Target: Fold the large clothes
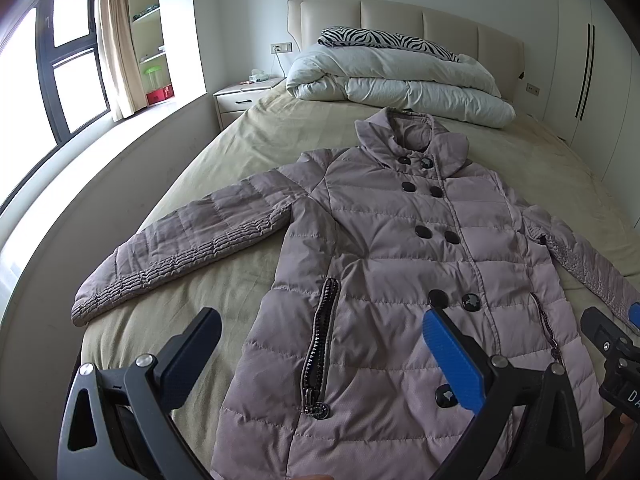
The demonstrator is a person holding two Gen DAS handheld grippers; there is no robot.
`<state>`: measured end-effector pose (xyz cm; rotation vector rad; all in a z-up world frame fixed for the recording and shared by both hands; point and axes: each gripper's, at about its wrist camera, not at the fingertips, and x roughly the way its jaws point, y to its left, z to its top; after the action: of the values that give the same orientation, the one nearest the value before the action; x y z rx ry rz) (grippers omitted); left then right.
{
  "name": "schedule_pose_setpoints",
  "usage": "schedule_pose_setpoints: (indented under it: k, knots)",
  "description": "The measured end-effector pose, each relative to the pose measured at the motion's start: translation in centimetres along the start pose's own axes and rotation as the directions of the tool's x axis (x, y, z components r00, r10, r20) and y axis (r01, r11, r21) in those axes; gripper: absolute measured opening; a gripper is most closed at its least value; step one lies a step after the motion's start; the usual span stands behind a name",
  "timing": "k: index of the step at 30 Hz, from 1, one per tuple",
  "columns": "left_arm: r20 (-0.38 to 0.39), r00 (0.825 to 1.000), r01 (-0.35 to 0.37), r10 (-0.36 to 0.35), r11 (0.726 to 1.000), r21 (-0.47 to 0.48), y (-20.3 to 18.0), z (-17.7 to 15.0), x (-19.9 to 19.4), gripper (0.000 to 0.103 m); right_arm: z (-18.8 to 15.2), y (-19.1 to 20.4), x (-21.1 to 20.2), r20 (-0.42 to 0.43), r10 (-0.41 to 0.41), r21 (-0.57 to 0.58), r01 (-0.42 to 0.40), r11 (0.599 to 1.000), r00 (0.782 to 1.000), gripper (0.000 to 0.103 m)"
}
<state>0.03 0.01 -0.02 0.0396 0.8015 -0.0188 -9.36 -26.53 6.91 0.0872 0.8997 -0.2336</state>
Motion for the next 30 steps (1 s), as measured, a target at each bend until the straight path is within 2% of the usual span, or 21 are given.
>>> schedule_pose_setpoints:
  k: [30]
  knots:
    - [-0.01,1.0,0.021,-0.021,1.0,-0.005,-0.27,-0.2,-0.24,0.103,-0.57,0.24,0.72,-0.006,-0.003,-0.003,0.003,1.0,1.0,0.103]
